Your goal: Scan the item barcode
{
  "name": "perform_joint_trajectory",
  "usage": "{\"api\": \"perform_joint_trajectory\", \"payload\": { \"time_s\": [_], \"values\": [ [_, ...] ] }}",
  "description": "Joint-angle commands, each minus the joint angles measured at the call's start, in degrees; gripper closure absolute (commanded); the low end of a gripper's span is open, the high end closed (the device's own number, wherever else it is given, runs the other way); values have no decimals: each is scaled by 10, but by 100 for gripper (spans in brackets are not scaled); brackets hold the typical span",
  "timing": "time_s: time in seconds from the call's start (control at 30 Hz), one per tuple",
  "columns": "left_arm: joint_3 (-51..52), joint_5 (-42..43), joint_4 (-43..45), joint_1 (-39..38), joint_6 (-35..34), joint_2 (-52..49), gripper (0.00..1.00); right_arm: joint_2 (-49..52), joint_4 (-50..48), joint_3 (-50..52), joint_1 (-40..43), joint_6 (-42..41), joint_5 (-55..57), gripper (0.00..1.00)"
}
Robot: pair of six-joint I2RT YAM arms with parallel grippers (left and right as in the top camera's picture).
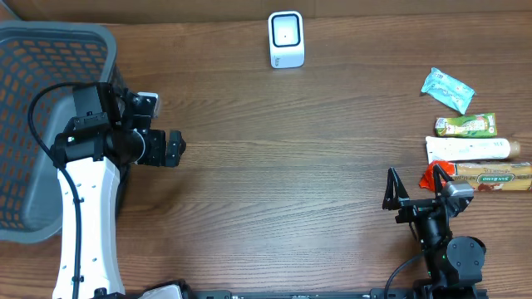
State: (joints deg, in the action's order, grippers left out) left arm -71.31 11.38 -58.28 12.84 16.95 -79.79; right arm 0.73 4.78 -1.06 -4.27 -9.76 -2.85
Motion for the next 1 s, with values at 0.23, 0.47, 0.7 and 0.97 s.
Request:
{"api": "perform_joint_trajectory", "payload": {
  "time_s": [0.23,0.47,0.7,0.97],
  "values": [
    [-9,5,0,-1,11,-3,1,-5,-2,6,-4,5,-6,0],
    [-9,5,0,-1,11,-2,0,-5,-2,6,-4,5,-6,0],
    [-9,5,0,-1,11,-2,0,-5,-2,6,-4,5,-6,0],
    [-7,5,0,-1,11,26,0,-5,-2,6,-4,5,-6,0]
  ]
}}
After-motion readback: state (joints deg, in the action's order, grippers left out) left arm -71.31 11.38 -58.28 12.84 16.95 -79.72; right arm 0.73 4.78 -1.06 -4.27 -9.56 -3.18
